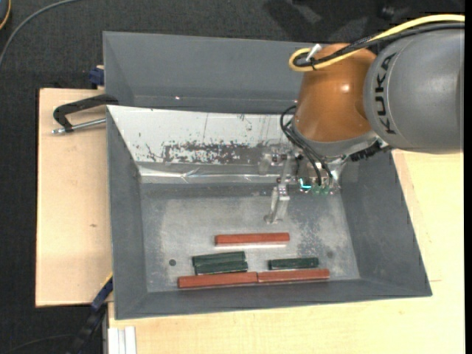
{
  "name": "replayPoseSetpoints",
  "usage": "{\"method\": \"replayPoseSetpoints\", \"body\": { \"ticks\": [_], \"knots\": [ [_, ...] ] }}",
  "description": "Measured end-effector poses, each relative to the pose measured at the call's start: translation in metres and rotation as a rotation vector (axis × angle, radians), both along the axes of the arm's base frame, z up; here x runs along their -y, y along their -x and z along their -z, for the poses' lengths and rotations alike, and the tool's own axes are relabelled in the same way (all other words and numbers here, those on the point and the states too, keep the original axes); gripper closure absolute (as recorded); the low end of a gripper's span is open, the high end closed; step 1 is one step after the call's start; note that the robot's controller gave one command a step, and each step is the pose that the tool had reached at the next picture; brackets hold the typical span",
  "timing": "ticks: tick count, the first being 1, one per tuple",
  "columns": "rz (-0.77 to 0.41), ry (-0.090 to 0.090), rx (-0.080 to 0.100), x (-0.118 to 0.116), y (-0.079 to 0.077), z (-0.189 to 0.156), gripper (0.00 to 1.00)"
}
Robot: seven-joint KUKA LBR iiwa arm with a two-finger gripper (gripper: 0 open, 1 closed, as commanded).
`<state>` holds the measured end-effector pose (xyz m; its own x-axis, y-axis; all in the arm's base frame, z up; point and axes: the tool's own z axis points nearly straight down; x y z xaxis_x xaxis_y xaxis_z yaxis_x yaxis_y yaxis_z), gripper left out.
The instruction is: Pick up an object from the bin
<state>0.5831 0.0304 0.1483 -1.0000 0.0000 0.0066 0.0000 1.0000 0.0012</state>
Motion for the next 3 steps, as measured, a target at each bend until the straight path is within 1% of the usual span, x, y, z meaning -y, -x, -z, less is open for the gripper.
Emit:
{"method": "replayPoseSetpoints", "body": {
  "ticks": [1,2,3],
  "knots": [
    [0.116,0.002,-0.004,0.012,0.08,0.068,0.0],
    [0.115,0.0,0.007,0.012,0.075,0.064,1.0],
    [-0.179,0.001,0.018,0.022,0.073,-0.054,1.0]
  ]
}}
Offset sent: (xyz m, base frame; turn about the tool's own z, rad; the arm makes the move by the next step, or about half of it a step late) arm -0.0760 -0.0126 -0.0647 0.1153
